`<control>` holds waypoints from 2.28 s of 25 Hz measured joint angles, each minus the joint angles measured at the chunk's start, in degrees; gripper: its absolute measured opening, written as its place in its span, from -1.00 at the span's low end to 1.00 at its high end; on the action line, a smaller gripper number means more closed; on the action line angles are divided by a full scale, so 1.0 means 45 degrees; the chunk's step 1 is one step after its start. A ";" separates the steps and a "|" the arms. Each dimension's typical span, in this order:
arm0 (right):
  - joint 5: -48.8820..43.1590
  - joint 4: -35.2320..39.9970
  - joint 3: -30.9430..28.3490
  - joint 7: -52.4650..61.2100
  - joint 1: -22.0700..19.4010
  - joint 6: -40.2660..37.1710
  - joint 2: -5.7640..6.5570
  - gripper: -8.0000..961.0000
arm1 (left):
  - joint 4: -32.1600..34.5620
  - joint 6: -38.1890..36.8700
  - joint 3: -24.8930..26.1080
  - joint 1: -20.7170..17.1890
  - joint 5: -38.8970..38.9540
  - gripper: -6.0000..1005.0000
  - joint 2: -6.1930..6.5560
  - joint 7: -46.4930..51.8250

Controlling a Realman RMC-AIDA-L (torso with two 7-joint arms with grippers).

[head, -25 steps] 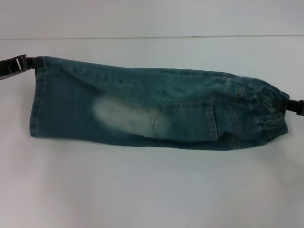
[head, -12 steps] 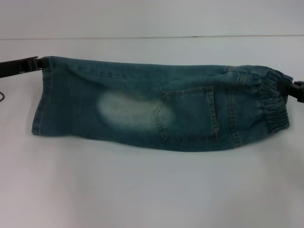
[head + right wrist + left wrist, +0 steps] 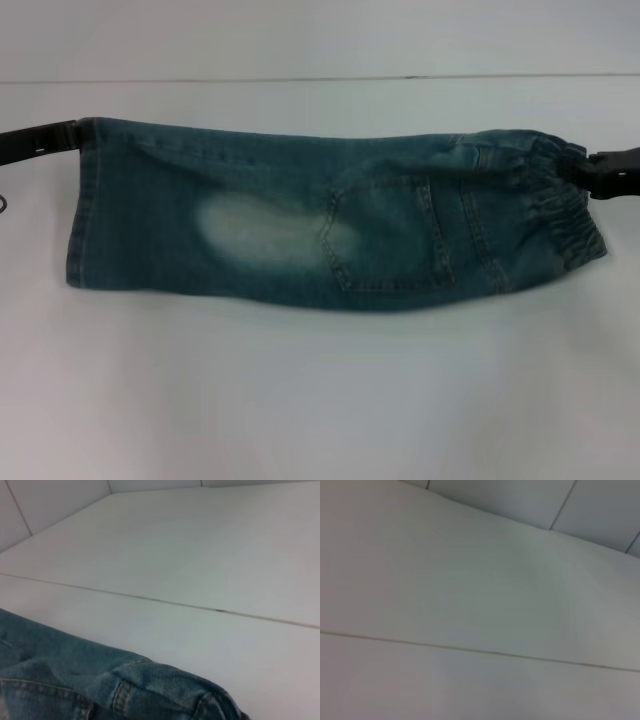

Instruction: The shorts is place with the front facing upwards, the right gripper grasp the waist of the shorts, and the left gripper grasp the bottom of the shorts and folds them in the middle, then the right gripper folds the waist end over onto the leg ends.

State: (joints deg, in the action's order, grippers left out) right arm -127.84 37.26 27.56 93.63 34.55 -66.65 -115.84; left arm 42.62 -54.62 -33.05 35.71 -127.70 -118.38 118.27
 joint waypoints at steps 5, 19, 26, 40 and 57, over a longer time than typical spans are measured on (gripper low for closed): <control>-0.0006 -0.0001 0.0186 -0.0001 0.0136 0.0446 0.0000 -0.88 | -0.0079 0.0384 0.0000 -0.0027 0.0000 -0.92 -0.0045 -0.0095; 0.0024 -0.0080 0.0378 0.0252 0.0205 0.0979 -0.0113 -0.82 | -0.0534 0.1419 0.0005 0.0108 0.0107 -0.89 -0.0343 -0.1076; 0.0040 -0.0079 0.0374 0.0657 0.0179 0.1056 -0.0104 -0.49 | -0.0334 0.1812 0.0082 -0.0065 0.0441 -0.66 -0.0639 -0.1373; 0.0080 0.1813 -0.0275 0.2991 -0.0430 -0.2616 0.0413 0.64 | 0.0458 -0.3635 0.0157 -0.1694 0.3738 0.20 -0.0609 -0.5067; -0.4283 0.4142 0.1538 0.9200 0.1051 -0.6178 0.1506 0.88 | 0.0564 -0.7583 -0.0933 -0.1803 0.1957 0.89 -0.0627 -0.5786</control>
State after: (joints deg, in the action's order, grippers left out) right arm -147.11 55.90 34.48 135.03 39.28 -94.45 -109.06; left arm 45.16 -88.74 -37.25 27.59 -118.89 -121.21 92.23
